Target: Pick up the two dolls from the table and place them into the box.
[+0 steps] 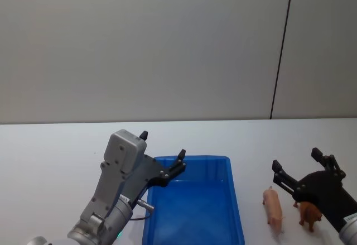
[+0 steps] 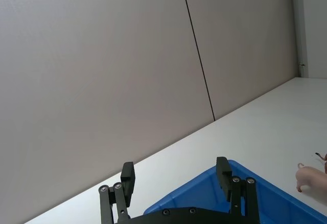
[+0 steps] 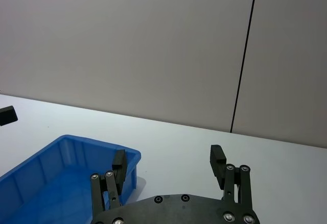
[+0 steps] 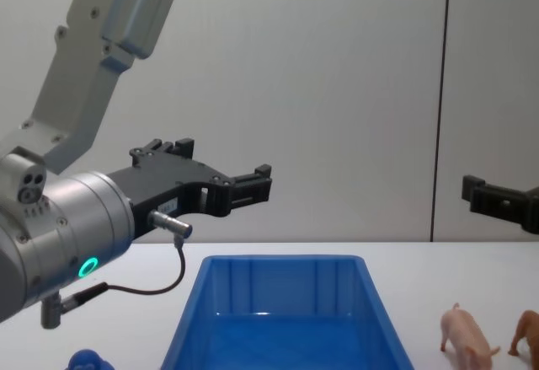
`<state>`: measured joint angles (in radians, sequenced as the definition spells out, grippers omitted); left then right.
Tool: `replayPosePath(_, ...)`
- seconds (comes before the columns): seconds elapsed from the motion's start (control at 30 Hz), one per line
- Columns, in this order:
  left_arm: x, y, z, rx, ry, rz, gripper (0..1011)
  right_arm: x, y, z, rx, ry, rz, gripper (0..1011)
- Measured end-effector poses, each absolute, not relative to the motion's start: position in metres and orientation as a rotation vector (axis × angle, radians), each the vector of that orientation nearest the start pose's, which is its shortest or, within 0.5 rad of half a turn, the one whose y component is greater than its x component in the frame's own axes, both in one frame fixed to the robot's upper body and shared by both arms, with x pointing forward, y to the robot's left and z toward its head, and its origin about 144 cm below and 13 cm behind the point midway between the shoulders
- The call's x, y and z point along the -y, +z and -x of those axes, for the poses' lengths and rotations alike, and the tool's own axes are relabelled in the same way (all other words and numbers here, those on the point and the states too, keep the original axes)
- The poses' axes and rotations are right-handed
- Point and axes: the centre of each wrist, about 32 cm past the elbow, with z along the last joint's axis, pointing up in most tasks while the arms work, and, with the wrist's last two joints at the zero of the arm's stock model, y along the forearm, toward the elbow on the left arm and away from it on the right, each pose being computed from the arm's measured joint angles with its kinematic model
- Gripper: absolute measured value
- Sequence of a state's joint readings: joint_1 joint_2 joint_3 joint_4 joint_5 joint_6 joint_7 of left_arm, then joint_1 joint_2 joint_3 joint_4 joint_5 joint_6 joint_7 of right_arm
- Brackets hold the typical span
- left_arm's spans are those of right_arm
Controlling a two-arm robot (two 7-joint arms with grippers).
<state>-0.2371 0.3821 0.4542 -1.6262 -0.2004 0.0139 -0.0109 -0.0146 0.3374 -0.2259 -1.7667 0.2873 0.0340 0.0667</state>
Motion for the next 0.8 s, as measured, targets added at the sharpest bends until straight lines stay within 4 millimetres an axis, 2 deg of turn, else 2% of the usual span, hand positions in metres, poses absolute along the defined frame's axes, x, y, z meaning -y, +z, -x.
replayPosePath(0.8, -0.1984, 1.2044, -0.492, 0.268, 1.124, -0.061, 1001, 0.2371, 1.1887, -0.4433, 0.075, -1.229, -0.026, 1001)
